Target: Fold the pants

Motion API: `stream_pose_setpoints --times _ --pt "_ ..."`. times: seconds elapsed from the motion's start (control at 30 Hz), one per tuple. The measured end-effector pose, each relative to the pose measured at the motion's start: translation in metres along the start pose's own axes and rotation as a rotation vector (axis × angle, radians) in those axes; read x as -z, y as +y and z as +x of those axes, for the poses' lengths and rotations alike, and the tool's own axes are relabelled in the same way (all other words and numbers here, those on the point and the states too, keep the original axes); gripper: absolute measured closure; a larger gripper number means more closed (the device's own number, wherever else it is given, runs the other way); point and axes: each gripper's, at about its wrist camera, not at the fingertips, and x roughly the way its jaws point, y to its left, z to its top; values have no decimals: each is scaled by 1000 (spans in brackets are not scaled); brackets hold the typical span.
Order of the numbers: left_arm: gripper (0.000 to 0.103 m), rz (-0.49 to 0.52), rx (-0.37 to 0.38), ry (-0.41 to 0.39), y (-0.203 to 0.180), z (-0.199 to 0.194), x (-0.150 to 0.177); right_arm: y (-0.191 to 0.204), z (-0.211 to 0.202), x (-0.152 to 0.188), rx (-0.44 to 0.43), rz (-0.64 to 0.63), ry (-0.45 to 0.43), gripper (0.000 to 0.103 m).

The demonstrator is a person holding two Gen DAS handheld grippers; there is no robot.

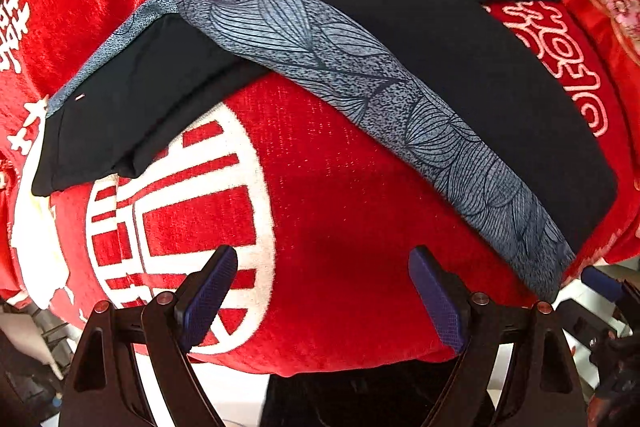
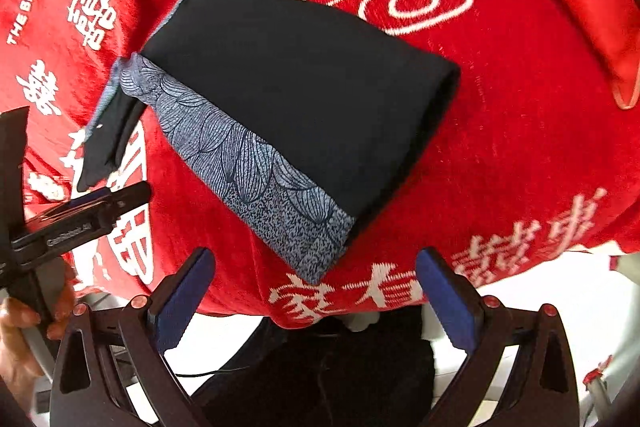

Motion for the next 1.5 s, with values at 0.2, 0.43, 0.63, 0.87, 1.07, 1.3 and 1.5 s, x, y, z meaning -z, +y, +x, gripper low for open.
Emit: stream_pose_setpoints --times 0.2,0.43,0.63,0.87,1.07,1.3,1.5 --pt "14 -25 -51 16 -14 3 -5 0 10 -9 -78 -40 37 3" --pt "14 -34 -45 10 -16 3 -4 10 11 -18 -138 -64 36 13" --pt "14 -10 -23 -12 -10 8 -3 13 10 -10 -156 -61 16 29" --pt "14 32 38 -37 -2 11 1 6 17 -4 -165 -44 6 49" --pt "15 78 53 -55 3 13 1 0 15 1 -225 4 -34 49" --pt "14 74 49 -78 23 9 -6 23 5 -9 -148 -65 -35 100" --pt "14 11 45 -107 43 -17 -37 58 -78 -107 -141 -199 -152 100"
